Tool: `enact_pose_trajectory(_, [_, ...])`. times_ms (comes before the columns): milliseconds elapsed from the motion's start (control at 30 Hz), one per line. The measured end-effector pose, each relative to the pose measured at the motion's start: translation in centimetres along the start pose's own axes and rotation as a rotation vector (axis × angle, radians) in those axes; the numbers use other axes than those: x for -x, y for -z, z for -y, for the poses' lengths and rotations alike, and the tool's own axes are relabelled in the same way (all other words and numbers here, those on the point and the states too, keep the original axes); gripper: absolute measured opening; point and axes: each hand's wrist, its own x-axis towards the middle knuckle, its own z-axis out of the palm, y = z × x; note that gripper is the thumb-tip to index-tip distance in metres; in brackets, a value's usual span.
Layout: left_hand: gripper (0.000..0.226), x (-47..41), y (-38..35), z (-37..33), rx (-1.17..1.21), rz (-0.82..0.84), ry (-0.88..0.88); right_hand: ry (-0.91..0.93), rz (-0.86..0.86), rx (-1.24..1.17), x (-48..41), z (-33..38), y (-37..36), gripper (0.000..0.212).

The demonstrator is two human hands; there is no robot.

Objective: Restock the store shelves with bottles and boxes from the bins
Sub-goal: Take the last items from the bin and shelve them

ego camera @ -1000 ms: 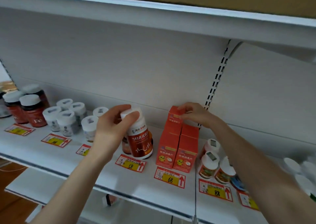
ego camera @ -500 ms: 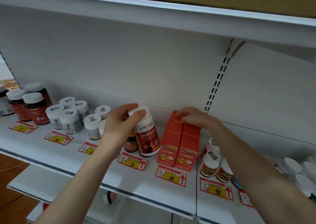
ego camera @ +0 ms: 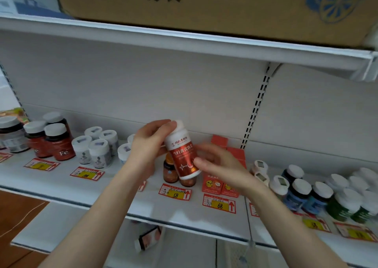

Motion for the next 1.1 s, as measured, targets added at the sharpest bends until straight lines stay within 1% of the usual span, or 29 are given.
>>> enact_pose_trajectory(67, [0.020, 0.3, 0.6, -0.3, 0.021, 0.025, 0.002, -0.013, -0.030, -0.054, 0.8, 0.3, -1.7, 0.034])
enact_pose_trajectory(167, [0.052, 1.0, 1.5, -0.4, 0.055, 0.101, 0.019, 0.013, -0.139, -0.107, 1.8, 0.4, -3.8, 0.035])
enact_pose_trajectory(200, [0.059, 1.3, 1.9, -0.3, 0.079, 0.139, 0.032, 0.018, -0.186, -0.132, 2.2, 0.5, -4.4, 0.036])
enact_pose_trajectory(233, [0.060, 1.7, 2.2, -0.2, 0.089, 0.185, 0.044, 0.014, -0.230, -0.154, 2.7, 0.6, -4.9, 0.037])
enact_pose_trajectory(267, [0.054, 2.1, 2.5, 0.0, 0.070, 0.234, 0.044, 0.011, -0.269, -0.163, 3.2, 0.5, -5.2, 0.038])
enact_pose_trajectory(333, [0.042, 2.9, 2.9, 0.7, -0.044, 0.333, 0.022, 0.000, -0.335, -0.159, 4.6, 0.3, -5.9, 0.039])
enact_pose_trajectory(400, [0.039, 3.8, 2.8, 1.5, -0.107, 0.407, 0.014, -0.018, -0.389, -0.139, 6.2, -0.1, -6.5, 0.041])
enact_pose_trajectory(467, [0.037, 4.7, 2.2, 2.2, -0.093, 0.499, 0.018, -0.048, -0.420, -0.140, 8.2, -0.4, -6.5, 0.039])
enact_pose_trajectory(567, [0.030, 6.2, 0.6, 3.1, -0.029, 0.637, 0.048, -0.096, -0.507, -0.122, 11.4, -0.3, -5.1, 0.021])
enact_pose_trajectory(633, [0.032, 7.4, -0.7, 3.6, -0.043, 0.712, 0.053, -0.101, -0.637, -0.099, 13.3, 0.3, -3.5, 0.010])
enact_pose_trajectory(667, [0.033, 8.1, -1.5, 3.8, -0.064, 0.738, 0.047, -0.092, -0.701, -0.088, 14.2, 0.7, -2.6, 0.009])
enact_pose_trajectory(733, [0.032, 9.4, -3.4, 4.0, -0.096, 0.783, 0.025, -0.078, -0.775, -0.030, 15.8, 1.7, -1.0, 0.009])
enact_pose_trajectory(833, [0.033, 11.5, -6.9, 4.3, -0.133, 0.836, 0.009, -0.092, -0.783, 0.097, 18.3, 2.6, 1.3, 0.009])
enact_pose_trajectory(900, [0.032, 13.1, -9.8, 4.7, -0.161, 0.876, -0.002, -0.139, -0.779, 0.157, 20.4, 2.4, 2.9, 0.005])
enact_pose_trajectory(1000, [0.030, 15.8, -14.8, 5.5, -0.187, 0.934, -0.040, -0.199, -0.809, 0.268, 24.1, 1.2, 6.2, 0.021])
enact_pose_trajectory(1100, [0.028, 19.3, -20.3, 6.4, -0.188, 0.999, -0.065, -0.253, -0.852, 0.351, 28.7, 0.1, 10.2, 0.020])
